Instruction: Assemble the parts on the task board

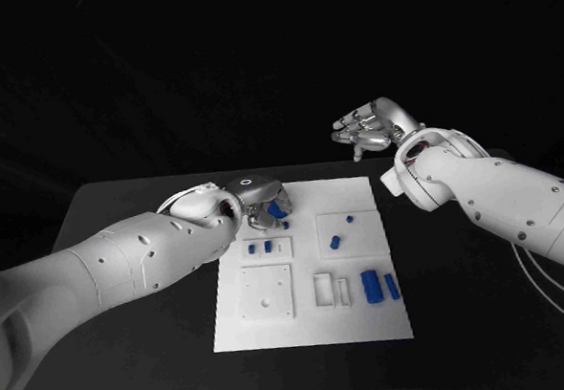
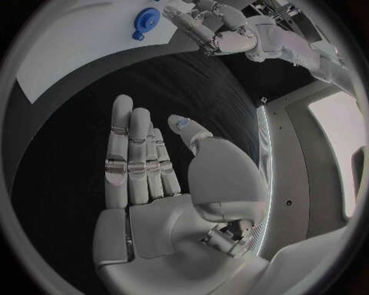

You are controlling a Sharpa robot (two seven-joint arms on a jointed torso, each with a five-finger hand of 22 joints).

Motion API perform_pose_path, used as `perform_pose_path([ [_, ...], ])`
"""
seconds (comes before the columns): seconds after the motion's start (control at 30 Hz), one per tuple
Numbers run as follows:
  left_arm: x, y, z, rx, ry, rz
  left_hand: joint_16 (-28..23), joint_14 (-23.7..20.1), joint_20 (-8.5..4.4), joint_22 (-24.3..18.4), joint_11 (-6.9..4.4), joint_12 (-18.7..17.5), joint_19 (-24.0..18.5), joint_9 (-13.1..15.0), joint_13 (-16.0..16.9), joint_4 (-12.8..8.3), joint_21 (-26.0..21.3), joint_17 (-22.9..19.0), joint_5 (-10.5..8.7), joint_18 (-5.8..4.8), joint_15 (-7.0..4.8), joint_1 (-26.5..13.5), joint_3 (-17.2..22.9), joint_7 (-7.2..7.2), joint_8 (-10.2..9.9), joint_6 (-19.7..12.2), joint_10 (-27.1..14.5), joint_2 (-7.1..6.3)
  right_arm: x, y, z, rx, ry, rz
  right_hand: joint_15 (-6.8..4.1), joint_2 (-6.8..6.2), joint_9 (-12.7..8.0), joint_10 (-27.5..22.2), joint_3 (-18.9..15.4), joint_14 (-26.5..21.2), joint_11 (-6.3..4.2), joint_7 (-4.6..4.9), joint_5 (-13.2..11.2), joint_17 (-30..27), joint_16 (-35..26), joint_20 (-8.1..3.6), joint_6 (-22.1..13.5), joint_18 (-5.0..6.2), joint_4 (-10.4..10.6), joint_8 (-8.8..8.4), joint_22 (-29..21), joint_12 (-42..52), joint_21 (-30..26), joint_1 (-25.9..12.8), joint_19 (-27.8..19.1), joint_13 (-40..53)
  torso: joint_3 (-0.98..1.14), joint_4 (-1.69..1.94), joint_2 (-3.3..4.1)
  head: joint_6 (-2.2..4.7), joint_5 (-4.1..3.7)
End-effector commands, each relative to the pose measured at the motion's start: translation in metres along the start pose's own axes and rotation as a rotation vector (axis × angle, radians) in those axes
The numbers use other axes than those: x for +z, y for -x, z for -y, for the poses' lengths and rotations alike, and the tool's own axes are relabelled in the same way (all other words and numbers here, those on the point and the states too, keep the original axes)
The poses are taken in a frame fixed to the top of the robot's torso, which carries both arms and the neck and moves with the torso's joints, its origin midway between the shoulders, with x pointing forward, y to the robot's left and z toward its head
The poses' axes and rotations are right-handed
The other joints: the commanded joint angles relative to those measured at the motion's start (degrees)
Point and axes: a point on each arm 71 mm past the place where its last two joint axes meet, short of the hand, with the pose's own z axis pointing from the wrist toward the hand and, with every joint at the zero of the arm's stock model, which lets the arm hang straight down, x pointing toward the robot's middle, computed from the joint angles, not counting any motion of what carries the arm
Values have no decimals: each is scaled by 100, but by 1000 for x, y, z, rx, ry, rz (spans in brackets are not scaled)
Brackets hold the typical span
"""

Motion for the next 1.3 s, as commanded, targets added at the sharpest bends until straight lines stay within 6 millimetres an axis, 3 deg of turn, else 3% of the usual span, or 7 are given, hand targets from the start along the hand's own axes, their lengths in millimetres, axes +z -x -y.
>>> perform_pose_path([
  [0.03, 2, -5, 2, 57, -14, -45, 15, 88, 8, 110, -7, -22, 64, -10, -9, 54, 42, -17, 42, 92, -10, 77, -24, -15, -17, -70, -73, 4, 0, -1, -3, 2, 17, 7, 37, -7, 4, -65, 49, 44, -5, 37, 33, 20, 61, 41, -5, 112, -1, -3, 25, -34, 47, -50, 47, -8, -6, 4, 6, -5, -10],
  [0.37, 4, -12, -2, 78, 6, -84, 54, 231, 30, 111, -35, -26, 129, -25, -12, 167, 92, 10, 25, 143, -5, 65, 62, -9, -19, -98, 125, 36, 0, -3, -7, 0, 22, 8, 29, -55, 6, -119, 142, 124, 6, 41, 95, 92, 223, 38, -10, 158, 53, -2, 216, -49, 171, -55, 111, -11, -3, -2, 7, -20, -23],
  [0.77, 7, -17, -4, 86, 22, -67, 56, 247, 17, 112, -75, -27, 115, -35, -12, 290, 134, 22, 7, 128, -26, -4, 268, -13, -20, -103, 272, 42, -1, -3, -9, 0, 26, 9, 29, -59, 7, -120, 150, 122, 6, 39, 120, 94, 229, 39, -6, 161, 64, -2, 242, -48, 177, -56, 105, -11, 2, -13, 8, -30, -45],
  [0.87, 8, -18, -3, 83, 21, -53, 53, 258, 1, 109, -121, -27, 117, -48, -11, 339, 153, 22, -18, 115, -61, -37, 346, -88, -24, -263, 403, 17, -1, -3, -10, 0, 26, 8, 29, -59, 7, -120, 150, 122, 6, 39, 120, 94, 229, 39, -6, 161, 64, -2, 242, -48, 177, -56, 105, -11, 3, -14, 10, -26, -51],
  [1.07, 9, -18, -4, 81, 26, -27, 39, 292, -16, 107, -143, -27, 132, -49, -10, 428, 168, 20, -70, 95, -69, -39, 396, -106, -21, -384, 513, -15, -1, -4, -11, 0, 26, 7, 29, -66, 7, -121, 151, 120, 7, 39, 132, 94, 231, 40, -5, 162, 70, -2, 251, -48, 178, -62, 102, -11, 1, -9, 8, -35, -58],
  [1.3, 9, -15, -4, 76, 28, 11, 39, 312, -32, 112, -195, -23, 142, -27, -5, 473, 192, 29, -75, 88, -81, -1, 461, -72, 2, -169, 790, -5, -1, -3, -10, -1, 24, 6, 29, -66, 7, -121, 151, 120, 7, 39, 132, 94, 231, 40, -5, 162, 70, -2, 251, -48, 178, -62, 102, -11, 3, -3, 0, -44, -76],
])
